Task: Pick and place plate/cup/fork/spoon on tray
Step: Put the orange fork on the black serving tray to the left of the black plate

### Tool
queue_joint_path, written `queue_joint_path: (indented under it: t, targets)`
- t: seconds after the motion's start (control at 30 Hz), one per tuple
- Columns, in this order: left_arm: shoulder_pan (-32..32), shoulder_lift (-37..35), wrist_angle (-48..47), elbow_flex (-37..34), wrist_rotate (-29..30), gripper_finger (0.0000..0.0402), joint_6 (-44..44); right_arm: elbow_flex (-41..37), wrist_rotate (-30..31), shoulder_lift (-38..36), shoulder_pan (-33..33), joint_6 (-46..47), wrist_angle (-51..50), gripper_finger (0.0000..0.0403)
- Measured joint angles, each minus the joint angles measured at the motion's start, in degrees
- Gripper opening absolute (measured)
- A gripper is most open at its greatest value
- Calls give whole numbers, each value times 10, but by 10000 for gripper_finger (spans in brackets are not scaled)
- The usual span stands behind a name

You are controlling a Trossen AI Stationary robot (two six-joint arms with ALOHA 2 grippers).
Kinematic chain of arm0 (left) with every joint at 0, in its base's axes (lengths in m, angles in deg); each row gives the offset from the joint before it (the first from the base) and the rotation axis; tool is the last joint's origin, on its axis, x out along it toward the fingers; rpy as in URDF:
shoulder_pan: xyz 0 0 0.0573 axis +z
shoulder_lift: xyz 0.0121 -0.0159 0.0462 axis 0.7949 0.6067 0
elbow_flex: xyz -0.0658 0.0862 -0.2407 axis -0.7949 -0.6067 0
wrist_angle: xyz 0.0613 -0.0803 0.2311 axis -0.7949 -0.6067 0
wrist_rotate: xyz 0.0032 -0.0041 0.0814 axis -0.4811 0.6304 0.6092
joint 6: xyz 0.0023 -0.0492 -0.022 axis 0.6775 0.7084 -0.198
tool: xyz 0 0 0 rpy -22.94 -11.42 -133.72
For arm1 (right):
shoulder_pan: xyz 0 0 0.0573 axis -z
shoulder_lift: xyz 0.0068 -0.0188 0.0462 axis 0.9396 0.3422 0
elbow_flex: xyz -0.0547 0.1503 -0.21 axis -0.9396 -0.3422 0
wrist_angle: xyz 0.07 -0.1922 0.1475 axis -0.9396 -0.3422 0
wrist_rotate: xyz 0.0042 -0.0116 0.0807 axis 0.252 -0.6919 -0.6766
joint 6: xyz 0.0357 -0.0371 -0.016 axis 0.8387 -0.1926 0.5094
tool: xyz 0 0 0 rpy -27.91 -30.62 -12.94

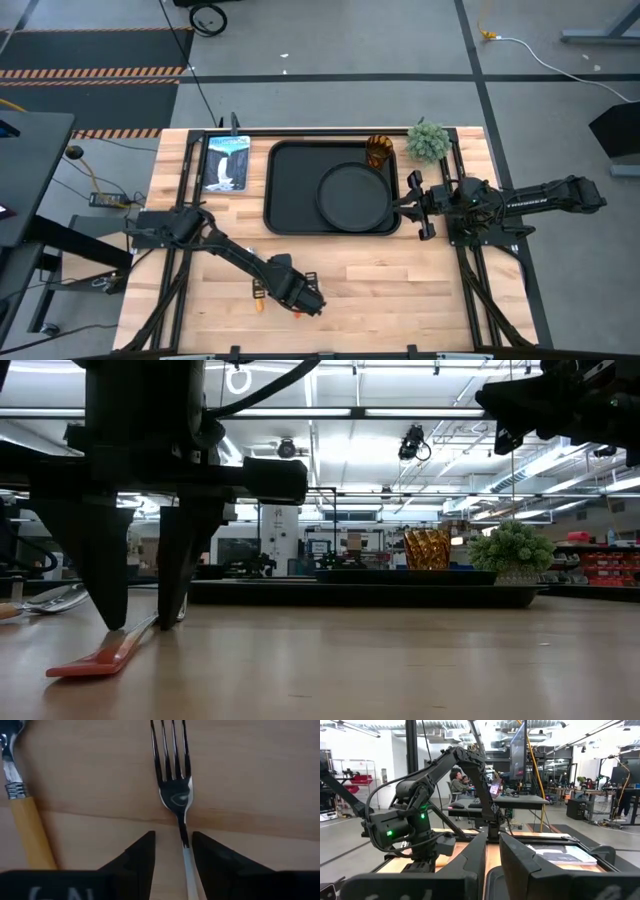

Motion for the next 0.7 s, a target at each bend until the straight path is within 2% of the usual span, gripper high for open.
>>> queue_joint_path:
  t: [0.27,0.7]
  targets:
    - [0,1,7,0,-5,109,-4,0,-3,0,0,0,2,64]
    - [0,1,6,1,-16,11,-23,0,-3,0,0,0,2,64]
